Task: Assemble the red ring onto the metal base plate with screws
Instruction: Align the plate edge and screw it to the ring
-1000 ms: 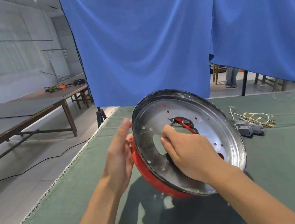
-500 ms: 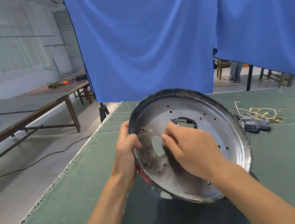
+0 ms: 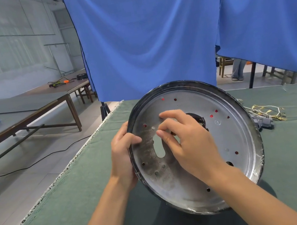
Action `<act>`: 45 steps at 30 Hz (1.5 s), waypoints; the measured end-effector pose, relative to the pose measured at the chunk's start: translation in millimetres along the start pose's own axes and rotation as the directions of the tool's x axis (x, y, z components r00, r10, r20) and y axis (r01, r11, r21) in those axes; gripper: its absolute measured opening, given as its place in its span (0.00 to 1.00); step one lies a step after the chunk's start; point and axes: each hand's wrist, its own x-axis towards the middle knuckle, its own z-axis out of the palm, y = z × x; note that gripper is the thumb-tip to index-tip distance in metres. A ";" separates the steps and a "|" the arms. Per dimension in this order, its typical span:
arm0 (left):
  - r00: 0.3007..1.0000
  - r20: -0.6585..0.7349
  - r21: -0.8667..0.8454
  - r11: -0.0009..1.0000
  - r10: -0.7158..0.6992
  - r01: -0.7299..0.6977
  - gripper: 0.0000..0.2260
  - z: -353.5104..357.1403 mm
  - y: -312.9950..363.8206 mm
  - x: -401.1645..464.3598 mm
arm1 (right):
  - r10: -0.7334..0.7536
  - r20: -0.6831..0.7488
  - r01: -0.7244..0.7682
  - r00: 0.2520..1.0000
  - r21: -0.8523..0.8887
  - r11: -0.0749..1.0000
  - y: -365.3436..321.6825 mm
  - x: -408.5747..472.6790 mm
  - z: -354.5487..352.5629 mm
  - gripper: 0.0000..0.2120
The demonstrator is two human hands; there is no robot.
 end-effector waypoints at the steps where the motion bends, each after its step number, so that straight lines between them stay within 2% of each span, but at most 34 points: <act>1: 1.000 0.009 -0.013 1.000 -0.008 0.008 0.19 0.0 1.1 -0.6 | 0.007 -0.002 -0.007 1.000 -0.007 1.000 -0.7 0.2 -0.3 0.07; 9: 1.000 -0.013 -0.044 0.999 -0.005 0.004 0.24 3.8 8.0 -5.8 | 0.051 -0.053 -0.045 0.997 0.106 0.993 -3.3 -1.7 2.0 0.07; 14: 0.998 -0.068 -0.029 0.999 0.014 -0.016 0.22 3.8 8.2 -5.5 | 0.062 -0.072 -0.052 0.995 0.144 0.988 -3.7 -2.4 2.1 0.07; 17: 0.996 -0.083 -0.027 0.999 0.039 -0.041 0.16 0.5 7.6 -4.3 | 0.058 -0.077 -0.045 0.995 0.161 0.986 -3.4 -2.4 2.3 0.07; 18: 0.996 -0.075 -0.027 0.999 0.039 -0.041 0.15 -0.4 7.9 -3.8 | 0.055 -0.072 -0.043 0.996 0.168 0.985 -3.0 -2.2 2.4 0.07; 21: 1.000 -0.025 -0.043 0.999 -0.001 0.000 0.20 -3.1 9.4 -2.8 | 0.031 -0.056 -0.019 0.998 0.200 0.980 -4.3 -3.2 2.9 0.06; 24: 0.999 0.024 -0.047 0.998 -0.037 0.038 0.18 -5.9 9.0 -2.3 | -0.016 -0.056 0.027 0.998 0.202 0.979 -6.0 -3.9 3.3 0.06; 26: 0.996 0.042 -0.054 0.996 -0.073 0.075 0.19 -6.8 9.7 -2.4 | -0.015 -0.041 0.023 0.999 0.204 0.979 -5.8 -3.5 2.7 0.07; 30: 0.986 0.077 -0.075 0.985 -0.148 0.153 0.27 -6.5 10.9 -1.8 | 0.010 -0.031 -0.004 0.999 0.197 0.980 -4.7 -3.4 1.5 0.08; 32: 0.982 0.104 -0.091 0.982 -0.156 0.166 0.26 -7.5 10.6 -1.4 | 0.015 -0.029 -0.009 0.999 0.191 0.982 -5.0 -3.7 1.8 0.08; 36: 0.982 0.109 -0.074 0.983 -0.157 0.165 0.25 -10.0 9.5 -0.1 | 0.025 -0.019 -0.021 0.999 0.184 0.983 -5.4 -3.8 2.3 0.09; 40: 0.985 0.136 -0.050 0.992 -0.107 0.114 0.19 -8.5 9.3 -1.1 | 0.023 -0.036 -0.017 0.999 0.161 0.987 -3.3 -3.2 1.9 0.08; 45: 0.990 0.136 -0.029 0.999 -0.041 0.046 0.19 -5.5 9.2 -2.7 | 0.055 -0.046 -0.046 0.997 0.169 0.984 -1.7 -2.4 -1.8 0.05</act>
